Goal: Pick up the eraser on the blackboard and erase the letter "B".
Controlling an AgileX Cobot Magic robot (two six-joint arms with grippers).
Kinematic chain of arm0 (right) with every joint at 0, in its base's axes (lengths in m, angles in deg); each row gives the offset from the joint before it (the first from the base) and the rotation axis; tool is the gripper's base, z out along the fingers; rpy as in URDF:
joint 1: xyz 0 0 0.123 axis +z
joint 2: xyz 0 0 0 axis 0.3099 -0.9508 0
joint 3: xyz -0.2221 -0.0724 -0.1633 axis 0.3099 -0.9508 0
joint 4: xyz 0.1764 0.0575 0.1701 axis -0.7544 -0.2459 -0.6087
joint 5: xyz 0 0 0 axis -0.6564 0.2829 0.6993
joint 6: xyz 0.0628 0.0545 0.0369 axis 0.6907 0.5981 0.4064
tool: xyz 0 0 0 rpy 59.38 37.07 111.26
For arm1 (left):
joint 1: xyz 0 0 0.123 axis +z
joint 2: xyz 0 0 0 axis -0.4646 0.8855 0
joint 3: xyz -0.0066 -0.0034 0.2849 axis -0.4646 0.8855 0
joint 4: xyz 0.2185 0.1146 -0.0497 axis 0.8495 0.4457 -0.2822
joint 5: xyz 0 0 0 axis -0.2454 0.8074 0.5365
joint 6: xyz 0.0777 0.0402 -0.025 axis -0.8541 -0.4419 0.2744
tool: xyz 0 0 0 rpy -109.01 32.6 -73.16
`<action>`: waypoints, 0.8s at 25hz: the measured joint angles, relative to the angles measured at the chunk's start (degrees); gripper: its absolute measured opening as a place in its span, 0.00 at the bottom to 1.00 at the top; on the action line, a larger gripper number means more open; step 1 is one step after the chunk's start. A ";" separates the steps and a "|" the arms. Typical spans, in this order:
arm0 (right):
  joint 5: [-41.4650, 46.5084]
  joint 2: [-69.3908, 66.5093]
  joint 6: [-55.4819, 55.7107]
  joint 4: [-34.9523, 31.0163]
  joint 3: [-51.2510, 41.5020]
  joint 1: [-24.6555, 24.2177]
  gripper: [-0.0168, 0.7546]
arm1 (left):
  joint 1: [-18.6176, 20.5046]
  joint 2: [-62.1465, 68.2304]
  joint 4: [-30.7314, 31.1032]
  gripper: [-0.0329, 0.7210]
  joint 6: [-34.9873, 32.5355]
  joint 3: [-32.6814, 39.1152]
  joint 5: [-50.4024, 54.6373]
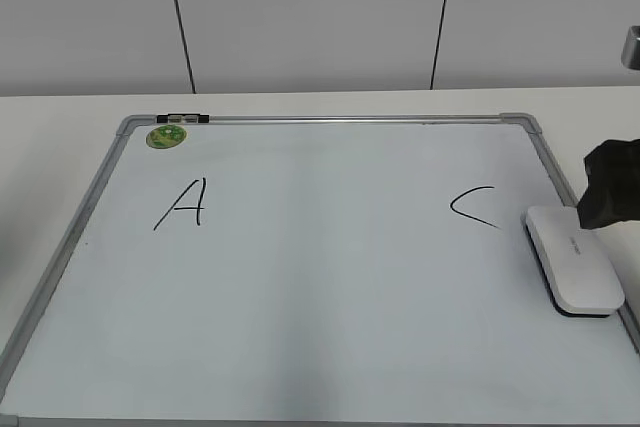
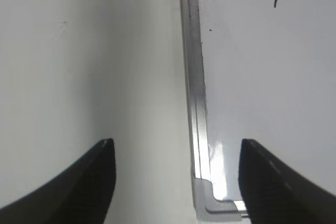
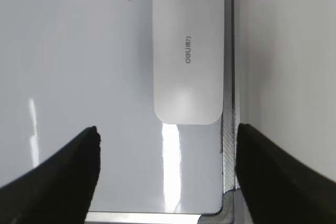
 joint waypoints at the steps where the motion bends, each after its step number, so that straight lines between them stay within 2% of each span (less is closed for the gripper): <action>1: -0.40 1.63 0.00 0.00 -1.12 0.71 0.79 | 0.00 -3.10 0.13 0.77 0.00 1.58 0.00; 6: -1.62 6.47 0.00 -0.34 -6.15 4.11 0.79 | 0.00 -17.22 1.80 0.77 -0.09 8.95 0.00; 12: -1.52 15.67 0.00 -0.46 -14.17 4.66 0.79 | 0.00 -32.28 3.77 0.77 2.39 16.64 4.25; 20: 3.07 34.85 0.00 2.12 -22.66 4.66 0.79 | 0.00 -48.98 9.30 0.77 8.39 19.97 11.90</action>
